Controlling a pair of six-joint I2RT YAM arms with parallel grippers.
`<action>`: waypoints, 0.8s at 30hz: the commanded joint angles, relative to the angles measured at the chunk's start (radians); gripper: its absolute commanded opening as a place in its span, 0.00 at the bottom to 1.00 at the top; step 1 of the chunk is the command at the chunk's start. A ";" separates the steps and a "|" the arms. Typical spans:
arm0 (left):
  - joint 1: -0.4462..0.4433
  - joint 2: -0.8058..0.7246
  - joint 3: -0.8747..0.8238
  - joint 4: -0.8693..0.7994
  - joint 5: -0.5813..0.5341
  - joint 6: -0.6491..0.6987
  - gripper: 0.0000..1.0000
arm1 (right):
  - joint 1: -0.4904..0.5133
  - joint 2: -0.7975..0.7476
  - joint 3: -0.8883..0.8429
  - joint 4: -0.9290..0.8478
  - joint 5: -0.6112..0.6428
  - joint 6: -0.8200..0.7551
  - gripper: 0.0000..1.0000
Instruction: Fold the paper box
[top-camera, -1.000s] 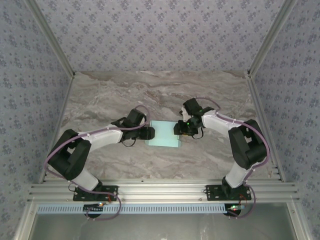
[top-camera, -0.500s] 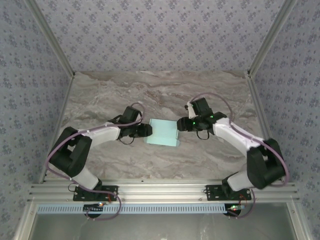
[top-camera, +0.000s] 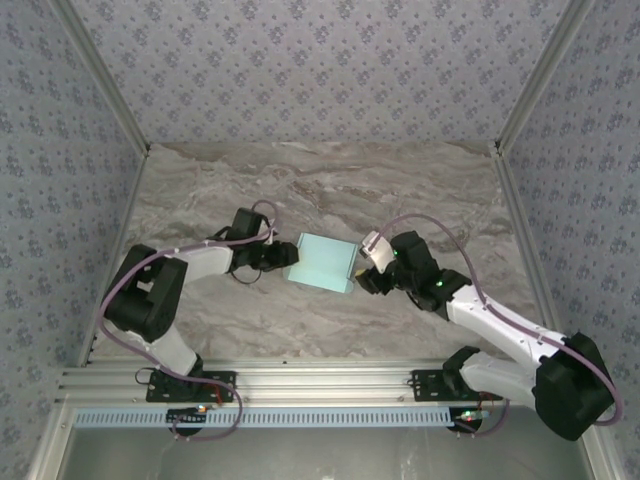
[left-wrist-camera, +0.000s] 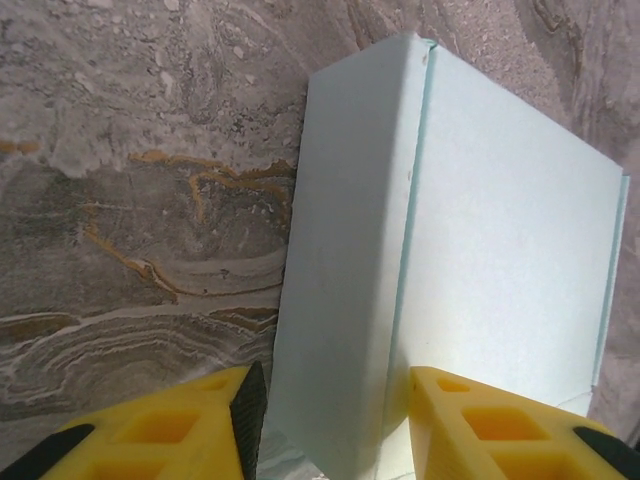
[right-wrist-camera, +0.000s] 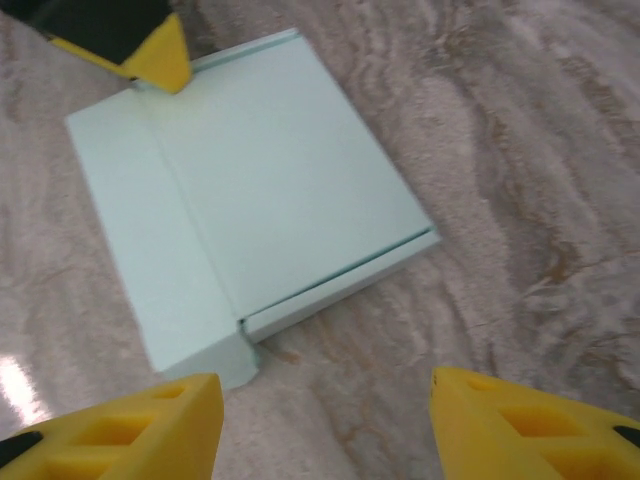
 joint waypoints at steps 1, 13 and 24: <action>0.031 0.068 -0.042 -0.050 -0.031 0.009 0.41 | -0.034 0.010 0.011 0.086 0.064 0.028 0.58; 0.135 0.107 -0.104 0.137 0.143 -0.058 0.32 | -0.182 0.079 -0.028 0.210 -0.198 0.397 0.58; 0.203 0.158 -0.152 0.288 0.278 -0.133 0.22 | -0.199 0.157 -0.007 0.223 -0.208 0.409 0.59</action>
